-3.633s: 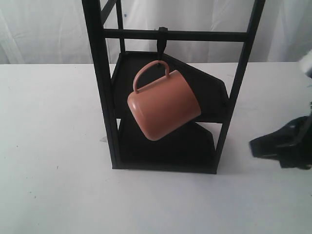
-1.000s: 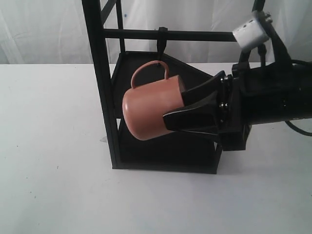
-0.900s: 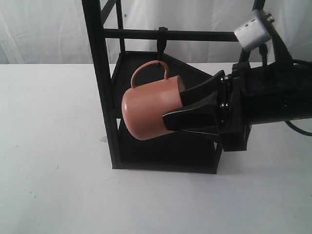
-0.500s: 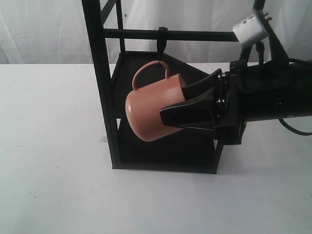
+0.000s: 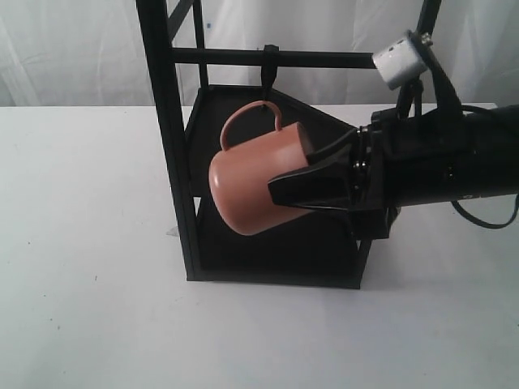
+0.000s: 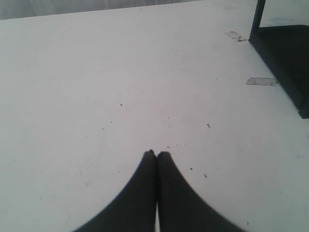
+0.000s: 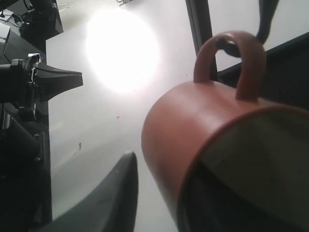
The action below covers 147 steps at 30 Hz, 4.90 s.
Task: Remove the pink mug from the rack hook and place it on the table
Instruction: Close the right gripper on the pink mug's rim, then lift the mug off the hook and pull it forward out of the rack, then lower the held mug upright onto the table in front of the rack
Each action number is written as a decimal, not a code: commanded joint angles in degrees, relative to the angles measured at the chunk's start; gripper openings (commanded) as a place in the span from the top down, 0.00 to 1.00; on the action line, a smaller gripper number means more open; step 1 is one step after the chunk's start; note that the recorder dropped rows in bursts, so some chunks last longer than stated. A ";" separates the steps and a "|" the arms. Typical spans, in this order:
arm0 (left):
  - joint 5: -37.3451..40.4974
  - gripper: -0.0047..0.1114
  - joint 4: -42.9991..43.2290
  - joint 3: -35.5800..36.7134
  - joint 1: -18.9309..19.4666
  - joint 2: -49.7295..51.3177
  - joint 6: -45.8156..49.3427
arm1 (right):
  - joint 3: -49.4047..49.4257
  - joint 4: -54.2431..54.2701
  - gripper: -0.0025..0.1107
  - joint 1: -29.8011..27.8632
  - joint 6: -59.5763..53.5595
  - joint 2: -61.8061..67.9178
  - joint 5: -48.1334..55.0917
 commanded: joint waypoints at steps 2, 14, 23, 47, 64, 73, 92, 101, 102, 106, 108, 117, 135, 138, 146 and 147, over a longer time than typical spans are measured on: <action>-0.05 0.96 -0.38 0.05 -0.48 -0.22 0.08 | 0.17 0.70 0.76 0.02 -0.76 0.01 0.70; -0.05 0.96 -0.38 0.05 -0.48 -0.22 0.08 | 0.17 0.70 0.97 0.02 -1.06 0.01 1.99; -0.05 0.96 -0.38 0.05 -0.48 -0.22 0.08 | 0.07 1.06 0.98 0.02 -1.06 0.01 6.62; -0.05 0.96 -0.38 0.05 -0.48 -0.22 0.08 | -0.04 -4.84 0.98 19.06 1.50 -0.11 5.07; -0.05 0.96 -0.38 0.05 -0.48 -0.22 0.08 | -0.17 -50.04 0.98 41.77 29.33 -2.72 -15.93; -0.05 0.96 -0.38 0.05 -0.48 -0.22 0.08 | -4.41 -52.02 0.98 41.77 48.62 0.41 -14.04; -0.05 0.96 -0.38 0.05 -0.48 -0.22 0.08 | -35.20 -64.97 0.98 41.77 75.62 23.26 8.69; -0.05 0.96 -0.38 0.05 -0.48 -0.22 0.08 | -36.03 -66.18 0.98 41.77 78.42 29.18 6.37; -0.05 0.96 -0.38 0.05 -0.48 -0.22 0.08 | -36.03 -66.18 0.98 41.77 78.42 29.26 5.81; -0.05 0.96 -0.38 0.05 -0.48 -0.22 0.08 | -36.03 -66.18 0.98 41.77 78.56 29.26 1.69; -0.05 0.96 -0.38 0.05 -0.48 -0.22 0.08 | -36.03 -66.18 0.98 41.77 78.96 29.31 -0.75; -0.05 0.96 -0.38 0.05 -0.48 -0.22 0.08 | -36.03 -66.30 0.98 41.77 78.97 30.70 -6.49; -0.05 0.96 -0.38 0.05 -0.48 -0.22 0.08 | -34.60 -67.22 0.98 41.67 78.27 32.68 -6.40; -0.05 0.96 -0.38 0.05 -0.48 -0.22 0.08 | -34.60 -68.78 0.98 41.67 78.27 33.81 -6.85; -0.05 0.96 -0.38 0.05 -0.48 -0.22 0.08 | -34.60 -69.54 0.98 41.67 78.27 34.40 -8.74; -0.05 0.96 -0.38 0.05 -0.48 -0.22 0.08 | -34.60 -69.54 0.98 41.67 78.27 34.54 -8.46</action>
